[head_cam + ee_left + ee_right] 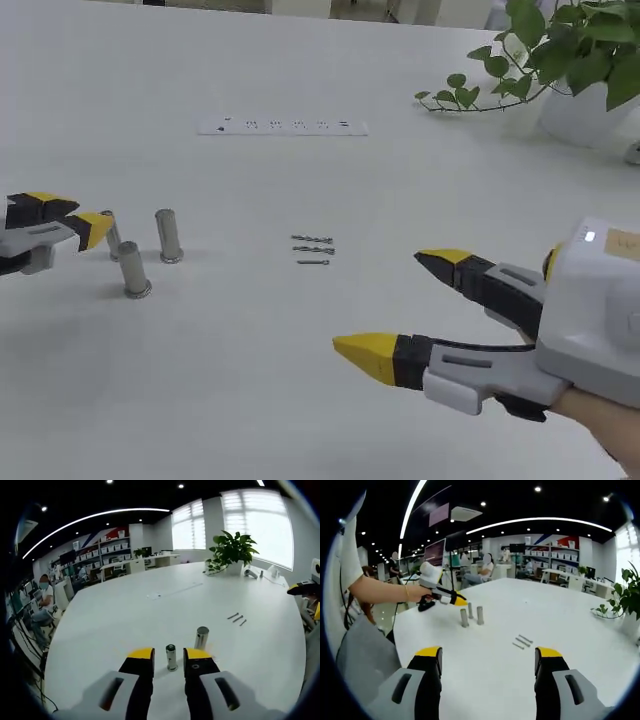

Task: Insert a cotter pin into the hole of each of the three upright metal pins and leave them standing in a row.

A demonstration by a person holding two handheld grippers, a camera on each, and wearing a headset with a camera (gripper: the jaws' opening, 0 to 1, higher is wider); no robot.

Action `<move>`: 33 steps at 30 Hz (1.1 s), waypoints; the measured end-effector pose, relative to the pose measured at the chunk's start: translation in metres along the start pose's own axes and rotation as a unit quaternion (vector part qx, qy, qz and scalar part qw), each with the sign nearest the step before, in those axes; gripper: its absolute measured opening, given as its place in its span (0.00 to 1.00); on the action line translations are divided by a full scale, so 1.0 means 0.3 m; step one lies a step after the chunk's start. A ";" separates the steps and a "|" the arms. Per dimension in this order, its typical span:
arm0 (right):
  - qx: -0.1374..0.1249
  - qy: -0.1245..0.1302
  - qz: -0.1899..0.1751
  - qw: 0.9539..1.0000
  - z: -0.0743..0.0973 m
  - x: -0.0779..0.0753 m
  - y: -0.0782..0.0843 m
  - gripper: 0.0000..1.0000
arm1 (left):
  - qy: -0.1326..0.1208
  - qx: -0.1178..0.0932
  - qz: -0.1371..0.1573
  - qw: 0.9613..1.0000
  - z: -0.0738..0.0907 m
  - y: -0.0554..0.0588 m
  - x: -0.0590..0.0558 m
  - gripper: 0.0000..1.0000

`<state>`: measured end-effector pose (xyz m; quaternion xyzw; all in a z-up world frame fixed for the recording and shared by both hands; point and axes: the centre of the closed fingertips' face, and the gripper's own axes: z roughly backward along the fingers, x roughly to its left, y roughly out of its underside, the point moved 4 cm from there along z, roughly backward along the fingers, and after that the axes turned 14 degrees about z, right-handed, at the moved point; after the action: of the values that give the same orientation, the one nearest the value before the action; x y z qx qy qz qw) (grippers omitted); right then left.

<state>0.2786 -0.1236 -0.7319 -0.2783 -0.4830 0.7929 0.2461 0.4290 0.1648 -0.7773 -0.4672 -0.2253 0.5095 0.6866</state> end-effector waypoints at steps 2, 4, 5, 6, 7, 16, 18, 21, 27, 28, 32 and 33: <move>0.002 0.000 0.000 1.000 -0.003 -0.002 0.004 0.77 | 0.000 0.004 -0.002 1.000 -0.016 0.007 0.000 0.20; 0.003 0.000 -0.002 1.000 -0.007 -0.005 0.009 0.77 | -0.001 0.007 -0.002 1.000 -0.028 0.014 0.001 0.18; 0.003 0.000 -0.003 1.000 -0.008 -0.005 0.010 0.77 | -0.002 0.008 -0.003 1.000 -0.033 0.016 0.002 0.18; 0.004 0.000 -0.003 1.000 -0.009 -0.006 0.011 0.77 | -0.002 0.010 -0.003 1.000 -0.041 0.021 0.005 0.17; 0.005 0.000 -0.003 1.000 -0.010 -0.006 0.013 0.77 | -0.002 0.011 -0.003 1.000 -0.043 0.023 0.006 0.16; 0.015 -0.001 -0.002 1.000 -0.018 -0.005 0.031 0.77 | 0.005 0.017 -0.013 1.000 -0.065 0.036 -0.001 0.10; 0.017 0.003 0.005 1.000 -0.018 -0.008 0.032 0.76 | 0.007 0.017 -0.014 1.000 -0.066 0.036 -0.004 0.08; 0.015 0.003 0.002 1.000 -0.021 -0.009 0.031 0.76 | 0.006 0.016 -0.012 1.000 -0.067 0.035 -0.003 0.08; 0.018 -0.002 0.001 1.000 -0.026 -0.002 0.036 0.76 | 0.010 0.018 -0.001 1.000 -0.065 0.035 0.003 0.07; 0.018 -0.004 0.002 1.000 -0.026 0.000 0.036 0.76 | 0.010 0.018 0.000 1.000 -0.065 0.035 0.004 0.07; 0.018 -0.006 0.001 1.000 -0.027 0.005 0.034 0.76 | 0.004 0.019 0.011 1.000 -0.055 0.037 0.015 0.07; 0.019 -0.006 0.002 1.000 -0.027 0.005 0.034 0.76 | 0.002 0.020 0.012 1.000 -0.052 0.038 0.018 0.07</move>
<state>0.2817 -0.1216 -0.7446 -0.2698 -0.4692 0.8037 0.2471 0.4379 0.1637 -0.7954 -0.4576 -0.2076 0.5212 0.6899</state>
